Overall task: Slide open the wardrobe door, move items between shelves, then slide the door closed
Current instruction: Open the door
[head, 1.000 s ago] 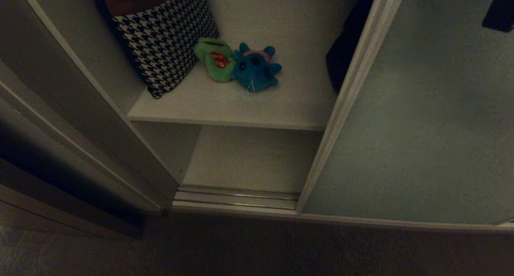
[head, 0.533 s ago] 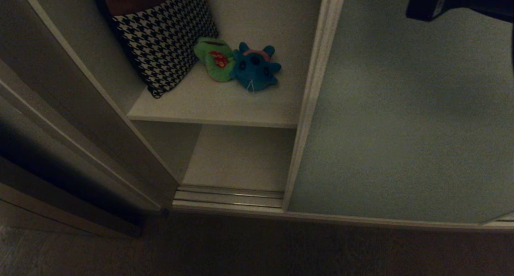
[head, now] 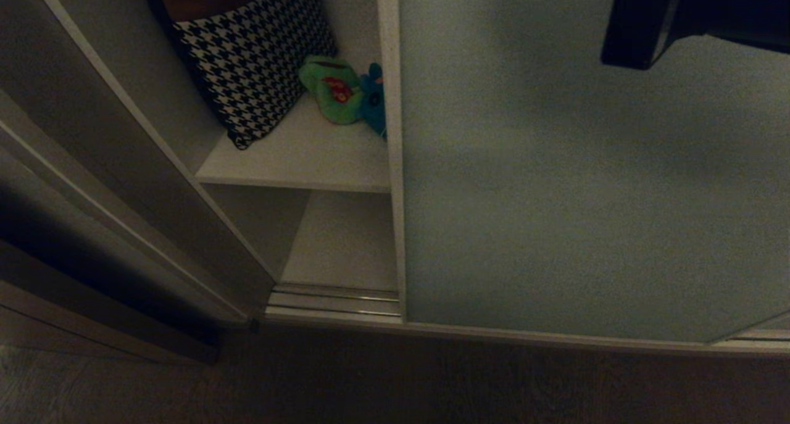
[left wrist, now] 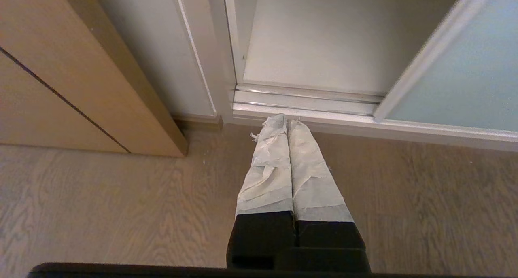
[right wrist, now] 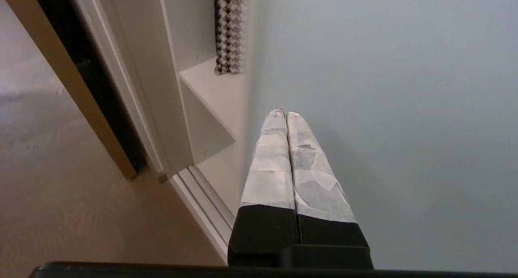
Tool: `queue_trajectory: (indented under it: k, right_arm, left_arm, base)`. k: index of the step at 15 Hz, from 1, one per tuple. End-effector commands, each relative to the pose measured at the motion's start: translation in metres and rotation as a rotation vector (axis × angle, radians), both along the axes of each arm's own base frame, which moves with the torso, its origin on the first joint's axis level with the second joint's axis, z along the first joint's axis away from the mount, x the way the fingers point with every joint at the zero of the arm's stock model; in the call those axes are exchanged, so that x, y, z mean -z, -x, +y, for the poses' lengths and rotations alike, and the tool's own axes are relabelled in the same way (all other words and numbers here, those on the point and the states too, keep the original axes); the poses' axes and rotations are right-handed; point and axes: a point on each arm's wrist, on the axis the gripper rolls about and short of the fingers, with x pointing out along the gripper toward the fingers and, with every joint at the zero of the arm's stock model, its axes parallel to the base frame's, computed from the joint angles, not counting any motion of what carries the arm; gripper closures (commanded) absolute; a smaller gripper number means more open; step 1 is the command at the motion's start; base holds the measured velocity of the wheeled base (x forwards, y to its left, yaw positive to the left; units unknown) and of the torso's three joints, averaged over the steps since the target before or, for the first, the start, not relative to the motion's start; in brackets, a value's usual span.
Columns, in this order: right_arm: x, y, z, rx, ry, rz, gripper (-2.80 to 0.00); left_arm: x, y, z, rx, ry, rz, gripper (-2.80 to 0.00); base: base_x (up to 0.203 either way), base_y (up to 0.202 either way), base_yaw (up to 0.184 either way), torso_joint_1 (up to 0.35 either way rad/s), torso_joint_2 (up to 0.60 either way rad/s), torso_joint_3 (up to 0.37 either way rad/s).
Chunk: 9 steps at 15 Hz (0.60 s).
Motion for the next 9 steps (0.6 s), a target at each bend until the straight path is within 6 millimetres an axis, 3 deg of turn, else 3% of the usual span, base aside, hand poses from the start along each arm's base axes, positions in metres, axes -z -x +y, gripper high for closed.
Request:
queue_trajectory:
  k: [1, 5, 9]
  right_arm:
    - [-0.016, 0.022, -0.034, -0.005, -0.060, -0.045, 0.00]
    - [-0.029, 0.036, -0.081, 0.093, -0.133, -0.095, 0.00]
    - [-0.029, 0.043, -0.124, 0.266, -0.126, -0.104, 0.00]
  left_arm:
    - [0.000, 0.000, 0.000, 0.000, 0.001, 0.000, 0.00]
    - [0.000, 0.000, 0.000, 0.000, 0.001, 0.000, 0.00]
    - [0.000, 0.000, 0.000, 0.000, 0.001, 0.001, 0.00]
  base:
    - [0.000, 0.000, 0.000, 0.000, 0.00, 0.000]
    - [0.000, 0.000, 0.000, 0.000, 0.00, 0.000]
    - [0.000, 0.000, 0.000, 0.000, 0.00, 0.000]
